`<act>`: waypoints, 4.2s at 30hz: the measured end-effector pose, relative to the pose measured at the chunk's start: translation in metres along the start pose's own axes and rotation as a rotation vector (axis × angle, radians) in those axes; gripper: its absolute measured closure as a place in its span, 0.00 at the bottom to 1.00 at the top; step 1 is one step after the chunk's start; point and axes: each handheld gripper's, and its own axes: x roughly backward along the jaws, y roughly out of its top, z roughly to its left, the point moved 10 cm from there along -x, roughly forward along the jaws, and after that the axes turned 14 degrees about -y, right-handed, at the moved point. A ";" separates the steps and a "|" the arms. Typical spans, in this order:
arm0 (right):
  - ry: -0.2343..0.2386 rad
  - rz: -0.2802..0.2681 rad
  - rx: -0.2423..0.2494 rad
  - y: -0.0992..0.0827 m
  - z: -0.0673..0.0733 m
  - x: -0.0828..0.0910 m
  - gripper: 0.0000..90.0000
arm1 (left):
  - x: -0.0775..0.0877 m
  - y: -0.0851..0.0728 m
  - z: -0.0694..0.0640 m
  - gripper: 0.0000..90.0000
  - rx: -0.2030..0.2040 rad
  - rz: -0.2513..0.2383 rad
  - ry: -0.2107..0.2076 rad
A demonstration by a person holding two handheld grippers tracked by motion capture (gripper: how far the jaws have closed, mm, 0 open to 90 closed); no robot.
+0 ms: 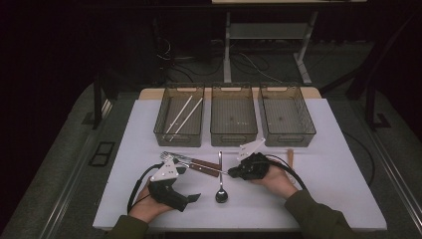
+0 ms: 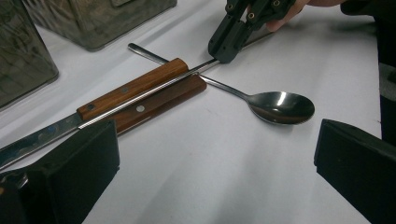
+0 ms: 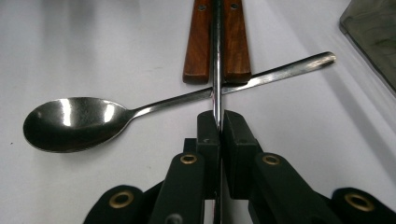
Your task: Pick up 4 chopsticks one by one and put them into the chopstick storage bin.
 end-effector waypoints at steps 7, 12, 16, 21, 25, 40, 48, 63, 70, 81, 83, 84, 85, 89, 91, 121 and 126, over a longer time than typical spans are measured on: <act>0.008 -0.030 -0.025 0.005 -0.003 0.009 0.95 | 0.000 0.000 0.000 0.00 0.001 -0.001 0.000; 0.011 -0.044 -0.029 0.008 -0.005 0.014 0.95 | 0.000 0.000 0.000 0.00 0.000 -0.001 0.001; 0.021 -0.060 -0.044 0.010 -0.007 0.020 0.95 | 0.000 0.000 0.000 0.00 0.000 -0.002 0.000; 0.031 -0.075 -0.059 0.012 -0.010 0.026 0.96 | 0.000 0.000 0.000 0.00 0.000 -0.001 0.000; 0.043 -0.089 -0.065 0.015 -0.010 0.031 0.96 | 0.000 0.000 0.000 0.00 0.000 -0.002 0.000; 0.030 -0.154 -0.094 0.028 -0.019 0.049 0.96 | 0.000 0.001 0.000 0.00 0.003 -0.006 0.002; 0.010 -0.191 -0.108 0.044 -0.026 0.057 0.96 | 0.001 0.001 0.000 0.00 0.005 -0.008 0.003; -0.076 -0.223 -0.174 0.081 -0.059 0.059 0.96 | 0.001 0.001 0.001 0.00 0.008 -0.014 0.001; -0.153 -0.199 -0.226 0.103 -0.078 0.046 0.96 | 0.000 0.002 0.000 0.00 0.003 -0.009 -0.004; -0.244 -0.140 -0.285 0.144 -0.097 0.005 0.95 | -0.002 0.003 -0.001 0.00 -0.010 -0.005 -0.013; -0.258 -0.126 -0.294 0.151 -0.100 -0.003 0.95 | -0.002 0.003 -0.002 0.00 -0.009 -0.007 -0.016; -0.258 -0.124 -0.297 0.155 -0.101 -0.007 0.95 | -0.002 0.003 -0.002 0.00 -0.008 -0.007 -0.016; -0.257 -0.116 -0.300 0.159 -0.101 -0.011 0.95 | -0.002 0.003 -0.002 0.00 -0.008 -0.006 -0.017; -0.277 -0.087 -0.312 0.173 -0.105 -0.031 0.95 | -0.002 0.003 -0.003 0.00 -0.013 -0.006 -0.022; -0.283 -0.079 -0.317 0.179 -0.107 -0.042 0.95 | -0.003 0.004 -0.003 0.00 -0.013 -0.003 -0.023; -0.292 -0.093 -0.341 0.201 -0.104 -0.074 0.50 | -0.002 0.005 -0.002 0.00 -0.016 -0.009 -0.023; -0.261 -0.118 -0.331 0.194 -0.099 -0.060 0.45 | -0.002 0.004 -0.002 0.00 -0.014 -0.009 -0.022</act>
